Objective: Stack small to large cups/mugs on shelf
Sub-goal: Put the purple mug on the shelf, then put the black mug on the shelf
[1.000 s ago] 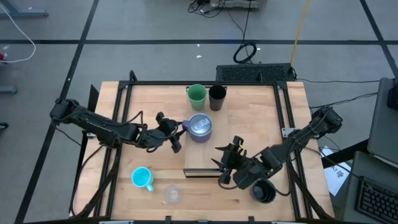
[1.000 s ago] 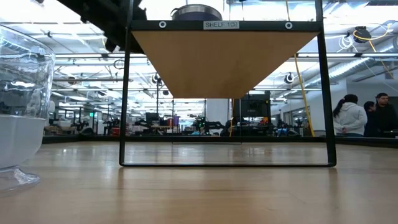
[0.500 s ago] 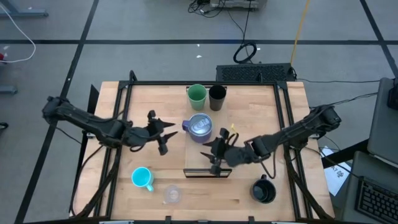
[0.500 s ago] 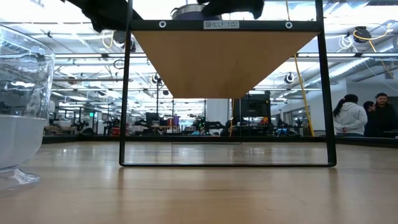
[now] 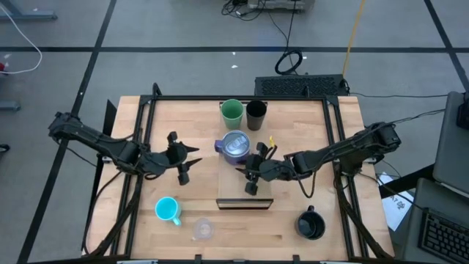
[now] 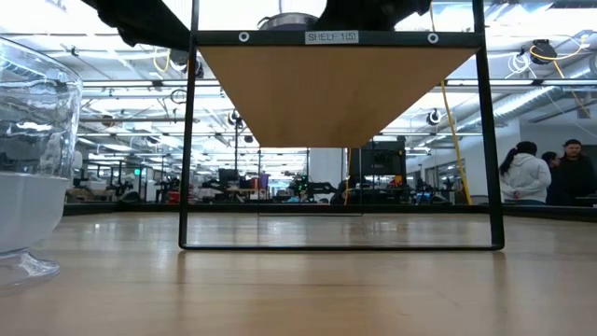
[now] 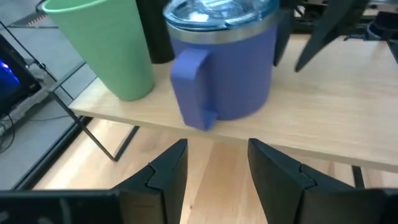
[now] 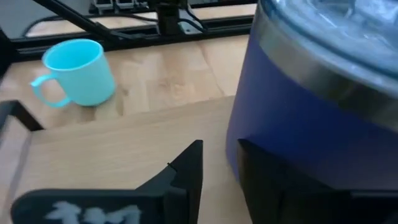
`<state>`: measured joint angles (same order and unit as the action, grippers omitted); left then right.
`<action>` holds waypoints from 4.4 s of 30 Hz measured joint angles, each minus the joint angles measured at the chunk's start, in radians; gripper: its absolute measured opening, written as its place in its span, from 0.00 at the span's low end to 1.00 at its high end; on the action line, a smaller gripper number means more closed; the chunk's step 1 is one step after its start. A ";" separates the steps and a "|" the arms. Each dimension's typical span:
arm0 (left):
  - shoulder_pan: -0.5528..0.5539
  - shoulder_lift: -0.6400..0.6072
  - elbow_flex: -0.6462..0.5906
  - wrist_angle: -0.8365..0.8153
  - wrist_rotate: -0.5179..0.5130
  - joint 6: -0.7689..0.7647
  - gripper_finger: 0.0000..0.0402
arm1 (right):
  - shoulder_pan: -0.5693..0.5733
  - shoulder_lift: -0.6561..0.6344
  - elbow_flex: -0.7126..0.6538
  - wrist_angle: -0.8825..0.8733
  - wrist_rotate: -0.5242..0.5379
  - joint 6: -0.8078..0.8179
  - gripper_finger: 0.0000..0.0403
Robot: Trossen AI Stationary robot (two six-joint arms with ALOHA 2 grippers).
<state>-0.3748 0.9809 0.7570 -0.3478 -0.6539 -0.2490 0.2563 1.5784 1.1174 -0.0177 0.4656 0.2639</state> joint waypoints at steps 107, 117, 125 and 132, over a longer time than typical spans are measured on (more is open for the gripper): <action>-0.031 0.008 -0.106 0.098 -0.001 -0.041 0.42 | 0.287 -0.199 0.356 -0.837 0.002 0.522 0.20; -0.059 0.007 -0.106 0.142 0.001 0.009 0.42 | 0.373 0.017 0.662 -1.072 -0.097 0.724 0.20; -0.059 0.007 -0.106 0.143 0.033 0.019 0.42 | 0.437 0.128 0.781 -1.181 -0.166 0.893 0.20; -0.068 0.007 -0.106 0.144 0.062 0.018 0.42 | 0.473 0.154 0.791 -1.200 -0.251 1.044 0.20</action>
<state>-0.4427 0.9882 0.6506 -0.2043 -0.5915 -0.2306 0.7291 1.7326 1.9083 -1.2173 0.2142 1.3082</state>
